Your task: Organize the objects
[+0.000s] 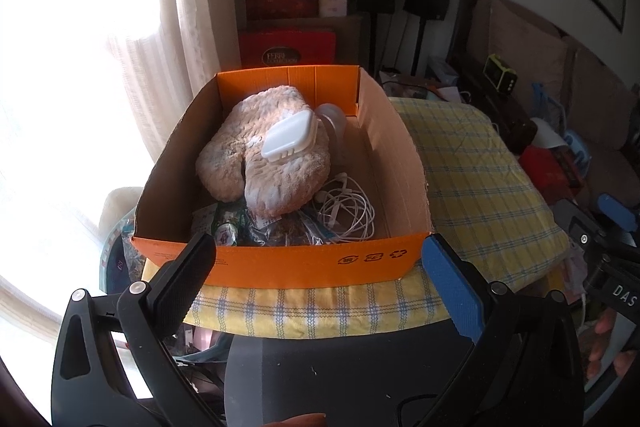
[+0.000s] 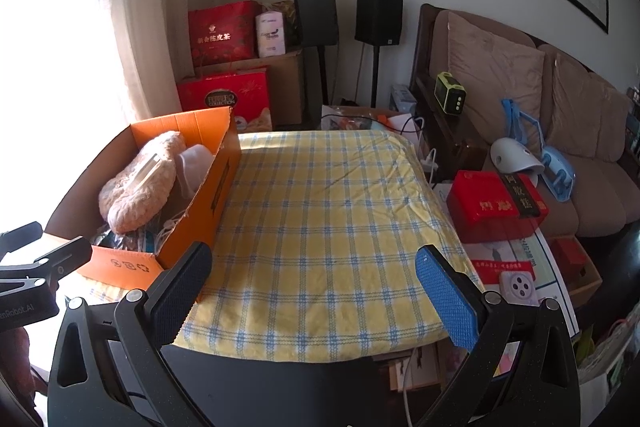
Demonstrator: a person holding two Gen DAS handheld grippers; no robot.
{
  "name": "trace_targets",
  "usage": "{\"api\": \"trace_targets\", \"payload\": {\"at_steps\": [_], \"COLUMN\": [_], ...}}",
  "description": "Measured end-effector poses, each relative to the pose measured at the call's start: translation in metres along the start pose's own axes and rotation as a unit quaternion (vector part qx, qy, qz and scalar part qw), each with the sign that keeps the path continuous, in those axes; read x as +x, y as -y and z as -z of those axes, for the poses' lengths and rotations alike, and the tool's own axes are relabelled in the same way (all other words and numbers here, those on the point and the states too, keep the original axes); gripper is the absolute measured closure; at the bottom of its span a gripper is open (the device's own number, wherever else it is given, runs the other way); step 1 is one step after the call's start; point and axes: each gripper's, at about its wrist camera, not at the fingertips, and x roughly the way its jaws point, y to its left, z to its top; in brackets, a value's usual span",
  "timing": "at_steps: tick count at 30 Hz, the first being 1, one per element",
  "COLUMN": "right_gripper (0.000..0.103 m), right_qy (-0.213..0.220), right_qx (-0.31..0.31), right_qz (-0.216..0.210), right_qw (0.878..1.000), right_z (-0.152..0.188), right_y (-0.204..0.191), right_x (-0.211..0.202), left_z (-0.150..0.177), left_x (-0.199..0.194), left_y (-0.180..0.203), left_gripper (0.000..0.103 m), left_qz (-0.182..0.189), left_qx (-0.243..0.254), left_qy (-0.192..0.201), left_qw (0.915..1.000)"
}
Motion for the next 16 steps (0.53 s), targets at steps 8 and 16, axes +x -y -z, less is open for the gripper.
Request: {"api": "trace_targets", "payload": {"at_steps": [8,16], "right_gripper": [0.001,0.001], "right_qy": [0.002,-0.001], "right_qx": [-0.004,-0.007], "right_qz": [0.003,0.002], "right_qw": [1.000,1.000], "right_z": [-0.0002,0.0010], "right_y": [-0.0015,-0.0043], "right_x": [-0.0005,0.0002], "left_z": [-0.0006,-0.0012], "left_x": [0.0002,-0.0011], "left_y": [0.0000,0.0002], "left_gripper": [0.000,0.000], "left_qz": [0.001,0.000], "left_qx": [-0.002,-0.002], "left_qy": [0.000,0.001], "left_qw": [1.0000,1.0000]}}
